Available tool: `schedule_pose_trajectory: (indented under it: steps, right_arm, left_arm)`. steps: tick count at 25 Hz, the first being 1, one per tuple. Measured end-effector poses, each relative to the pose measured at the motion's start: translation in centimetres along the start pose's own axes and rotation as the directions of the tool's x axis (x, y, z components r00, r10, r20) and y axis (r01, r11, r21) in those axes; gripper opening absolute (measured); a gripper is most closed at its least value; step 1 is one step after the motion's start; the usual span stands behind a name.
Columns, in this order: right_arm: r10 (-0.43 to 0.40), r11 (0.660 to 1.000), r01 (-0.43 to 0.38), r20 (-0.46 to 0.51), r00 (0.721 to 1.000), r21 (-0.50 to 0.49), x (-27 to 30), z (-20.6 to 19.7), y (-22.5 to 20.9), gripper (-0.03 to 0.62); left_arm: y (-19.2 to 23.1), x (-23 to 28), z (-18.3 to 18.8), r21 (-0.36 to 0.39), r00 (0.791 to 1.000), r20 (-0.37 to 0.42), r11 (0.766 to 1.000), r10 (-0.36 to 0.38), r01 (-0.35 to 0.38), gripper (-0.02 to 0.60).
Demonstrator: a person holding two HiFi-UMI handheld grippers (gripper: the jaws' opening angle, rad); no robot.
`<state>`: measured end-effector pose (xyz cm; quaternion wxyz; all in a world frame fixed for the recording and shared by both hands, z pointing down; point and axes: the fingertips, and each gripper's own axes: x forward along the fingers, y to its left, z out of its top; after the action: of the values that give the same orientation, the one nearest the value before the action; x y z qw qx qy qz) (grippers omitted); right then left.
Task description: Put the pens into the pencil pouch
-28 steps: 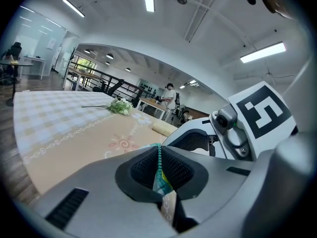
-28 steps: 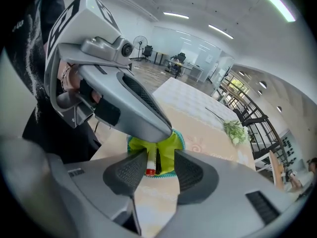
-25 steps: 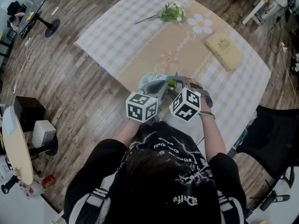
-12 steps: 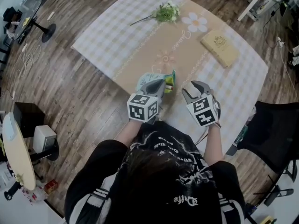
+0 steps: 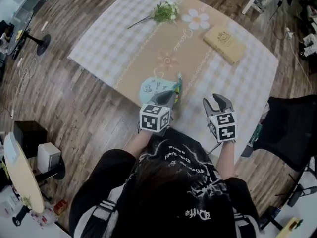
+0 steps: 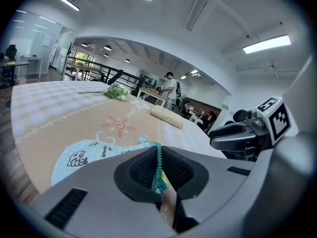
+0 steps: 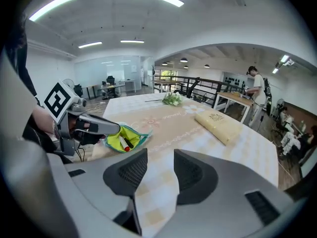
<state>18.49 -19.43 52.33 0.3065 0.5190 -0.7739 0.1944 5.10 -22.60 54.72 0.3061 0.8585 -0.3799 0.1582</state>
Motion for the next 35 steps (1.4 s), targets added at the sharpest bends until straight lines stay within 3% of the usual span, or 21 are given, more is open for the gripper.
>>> schedule_pose_trajectory:
  steps: [8, 12, 17, 21, 26, 30, 35]
  right_arm:
    - [-0.033, 0.998, 0.034, -0.019, 0.999, 0.044, -1.1, -2.5, 0.3, 0.166]
    - [-0.04, 0.998, 0.042, -0.043, 0.998, 0.041, -1.2, -3.6, 0.8, 0.166]
    - [-0.066, 0.998, 0.066, -0.069, 0.995, 0.004, -1.5, -4.0, 1.6, 0.164]
    - [-0.073, 0.997, 0.074, -0.045, 0.996, 0.026, -1.7, -3.8, 2.2, 0.164]
    - [-0.1, 0.994, 0.1, 0.008, 0.995, 0.05, -2.2, -3.3, 3.2, 0.169]
    - [-0.111, 0.994, 0.111, 0.013, 0.994, 0.017, -2.4, -3.4, 4.4, 0.182]
    - [-0.182, 0.983, 0.181, 0.157, 0.971, 0.02, -3.7, -2.1, 5.8, 0.179]
  left_arm:
    - [-1.6, 0.6, -4.0, 0.012, 0.988, -0.147, 0.999, -0.043, 0.046, 0.043]
    - [-1.9, 0.7, -5.4, 0.009, 0.977, -0.206, 0.998, -0.061, 0.064, 0.114]
    - [-2.4, 0.0, -5.9, -0.002, 0.97, -0.218, 0.994, -0.104, 0.106, 0.173]
    - [-2.2, -1.0, -5.2, 0.046, 0.981, -0.179, 0.995, -0.077, 0.087, 0.19]
    - [-1.7, -3.3, -3.8, 0.044, 0.993, -0.085, 0.995, -0.086, 0.09, 0.19]
    - [-0.6, -5.4, -2.2, 0.117, 0.998, -0.01, 0.992, -0.056, 0.057, 0.19]
    - [1.2, -8.7, -0.6, 0.185, 0.997, 0.07, 0.983, -0.034, 0.021, 0.19]
